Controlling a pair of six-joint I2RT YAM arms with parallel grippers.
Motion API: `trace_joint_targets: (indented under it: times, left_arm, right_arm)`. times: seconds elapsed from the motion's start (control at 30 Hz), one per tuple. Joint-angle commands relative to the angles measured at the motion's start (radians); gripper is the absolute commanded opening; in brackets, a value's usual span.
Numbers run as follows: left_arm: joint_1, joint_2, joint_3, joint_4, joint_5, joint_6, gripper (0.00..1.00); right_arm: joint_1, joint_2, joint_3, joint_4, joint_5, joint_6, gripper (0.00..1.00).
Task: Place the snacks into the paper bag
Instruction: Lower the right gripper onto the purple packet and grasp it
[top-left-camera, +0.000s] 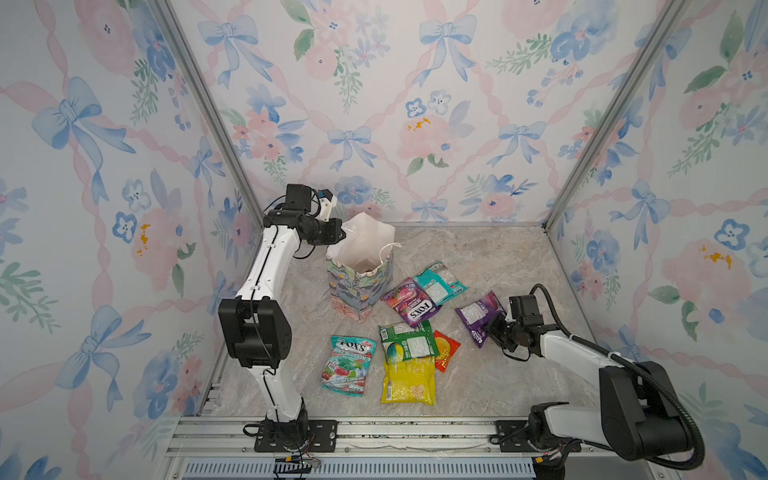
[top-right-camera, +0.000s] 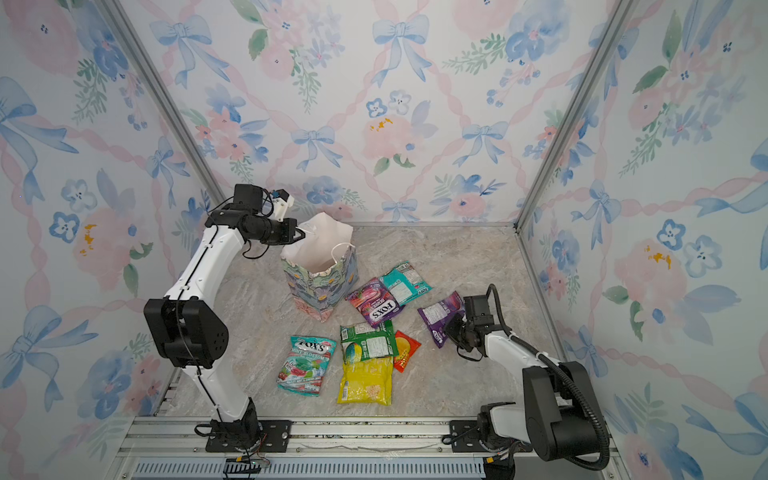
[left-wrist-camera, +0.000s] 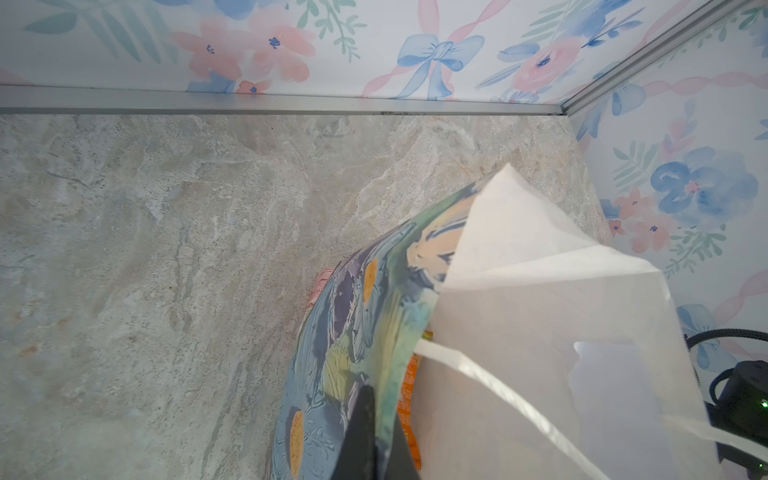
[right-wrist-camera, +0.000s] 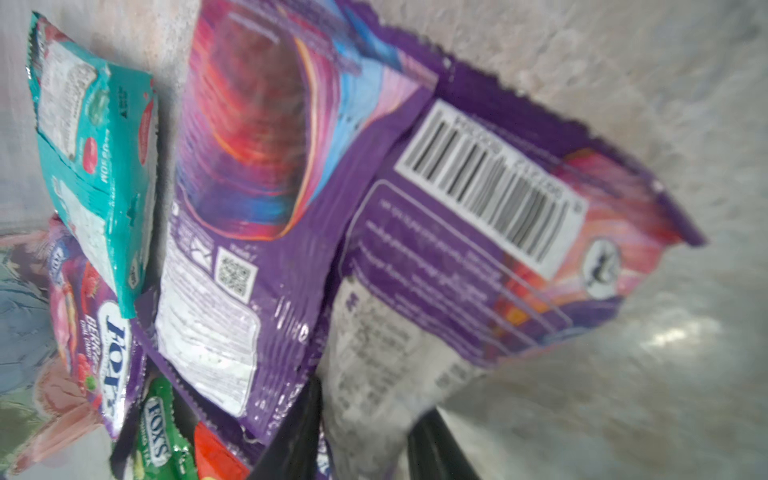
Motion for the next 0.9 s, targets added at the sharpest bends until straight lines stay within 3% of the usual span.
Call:
trace_joint_targets:
  times: [0.0, 0.5, 0.87]
  left_arm:
    - [0.008, 0.013, 0.003, -0.005, 0.024, -0.016, 0.00]
    - [0.008, 0.001, 0.003, -0.006, 0.016, -0.017, 0.00]
    - [0.008, 0.000, 0.003, -0.005, 0.017, -0.016, 0.00]
  right_arm:
    - [-0.007, 0.005, -0.005, -0.041, 0.014, -0.015, 0.25]
    - [0.021, -0.050, 0.107, -0.147, 0.030, -0.097, 0.01]
    - [0.114, -0.096, 0.253, -0.259, 0.066, -0.120, 0.00]
